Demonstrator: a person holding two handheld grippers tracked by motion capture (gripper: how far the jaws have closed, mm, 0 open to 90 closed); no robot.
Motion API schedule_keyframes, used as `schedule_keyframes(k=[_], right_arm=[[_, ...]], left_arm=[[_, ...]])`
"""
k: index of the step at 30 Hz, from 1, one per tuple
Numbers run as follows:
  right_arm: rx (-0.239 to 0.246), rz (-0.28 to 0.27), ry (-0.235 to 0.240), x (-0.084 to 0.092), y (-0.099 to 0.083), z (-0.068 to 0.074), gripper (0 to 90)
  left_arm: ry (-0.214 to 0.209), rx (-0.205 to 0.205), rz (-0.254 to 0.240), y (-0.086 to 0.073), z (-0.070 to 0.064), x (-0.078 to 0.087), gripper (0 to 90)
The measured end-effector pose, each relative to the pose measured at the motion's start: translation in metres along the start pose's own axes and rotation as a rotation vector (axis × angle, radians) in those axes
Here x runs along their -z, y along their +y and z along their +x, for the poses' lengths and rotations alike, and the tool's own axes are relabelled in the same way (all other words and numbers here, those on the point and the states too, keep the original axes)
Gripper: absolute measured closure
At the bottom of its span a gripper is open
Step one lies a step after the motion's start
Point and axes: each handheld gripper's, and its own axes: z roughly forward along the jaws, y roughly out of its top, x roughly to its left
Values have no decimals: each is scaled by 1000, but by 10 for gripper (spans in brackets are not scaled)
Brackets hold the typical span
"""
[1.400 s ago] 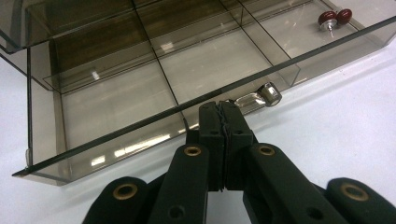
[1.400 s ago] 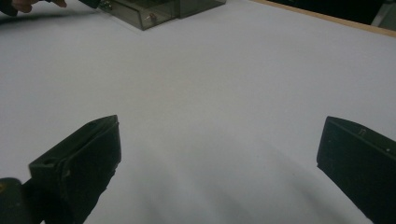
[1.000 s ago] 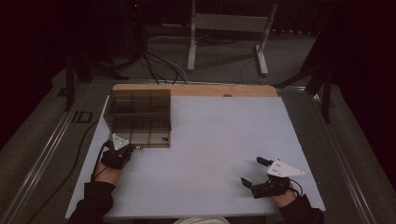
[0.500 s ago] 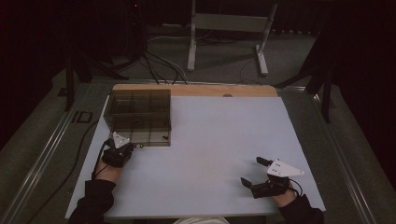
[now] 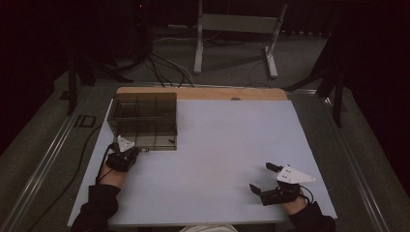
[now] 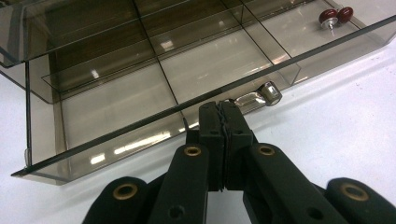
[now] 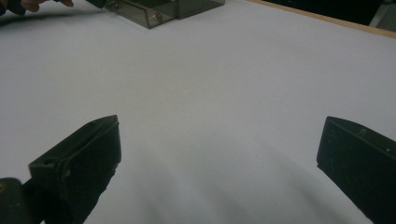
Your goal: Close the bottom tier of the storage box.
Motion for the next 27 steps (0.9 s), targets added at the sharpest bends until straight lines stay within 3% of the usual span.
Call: schedule_keyframes(k=[27], right_arm=[[-1,-6,1,0,0,0,1]], left_arm=[[9,2,8,5,5,-6,900]])
